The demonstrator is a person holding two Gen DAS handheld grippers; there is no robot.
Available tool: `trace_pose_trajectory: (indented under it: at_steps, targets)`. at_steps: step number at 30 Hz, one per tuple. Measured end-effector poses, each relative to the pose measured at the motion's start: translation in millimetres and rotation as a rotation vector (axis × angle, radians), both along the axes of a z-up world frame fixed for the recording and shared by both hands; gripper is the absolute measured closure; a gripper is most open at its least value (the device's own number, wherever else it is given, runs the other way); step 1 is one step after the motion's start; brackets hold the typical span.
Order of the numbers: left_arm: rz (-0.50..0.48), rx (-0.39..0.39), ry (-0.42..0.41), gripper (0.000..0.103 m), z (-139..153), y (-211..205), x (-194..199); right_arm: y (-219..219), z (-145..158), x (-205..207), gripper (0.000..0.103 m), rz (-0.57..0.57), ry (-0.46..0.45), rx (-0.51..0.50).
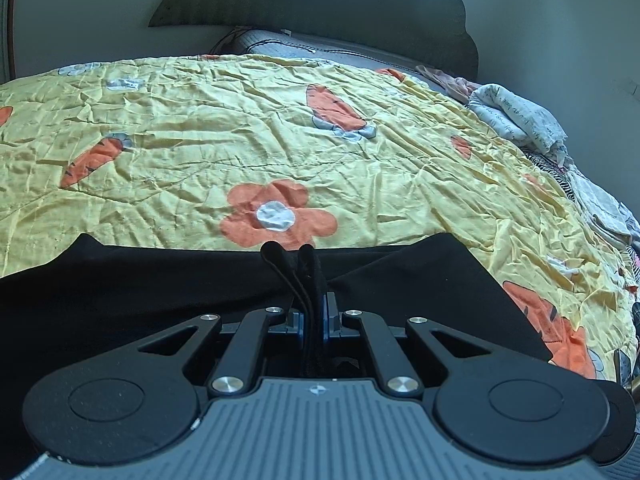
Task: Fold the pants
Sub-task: 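Hold the trouser edge with both grippers close together, then open both grippers to release the trouser edge onto the quilt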
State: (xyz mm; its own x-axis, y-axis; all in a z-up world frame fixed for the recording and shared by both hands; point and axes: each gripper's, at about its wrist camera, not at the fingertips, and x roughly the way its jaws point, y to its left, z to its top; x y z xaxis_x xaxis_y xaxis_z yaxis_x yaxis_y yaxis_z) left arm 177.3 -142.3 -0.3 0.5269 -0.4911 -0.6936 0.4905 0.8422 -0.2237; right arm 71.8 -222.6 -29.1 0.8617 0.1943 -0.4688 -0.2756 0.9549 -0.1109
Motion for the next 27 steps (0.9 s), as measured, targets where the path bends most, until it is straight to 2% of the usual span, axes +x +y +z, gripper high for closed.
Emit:
trace_pose_trajectory:
  at_steps: [27]
  targets:
    - [0.059,0.041,-0.028,0.097,-6.9,32.6,7.0,-14.2,8.3,10.8,0.092,0.073,0.027,-0.021]
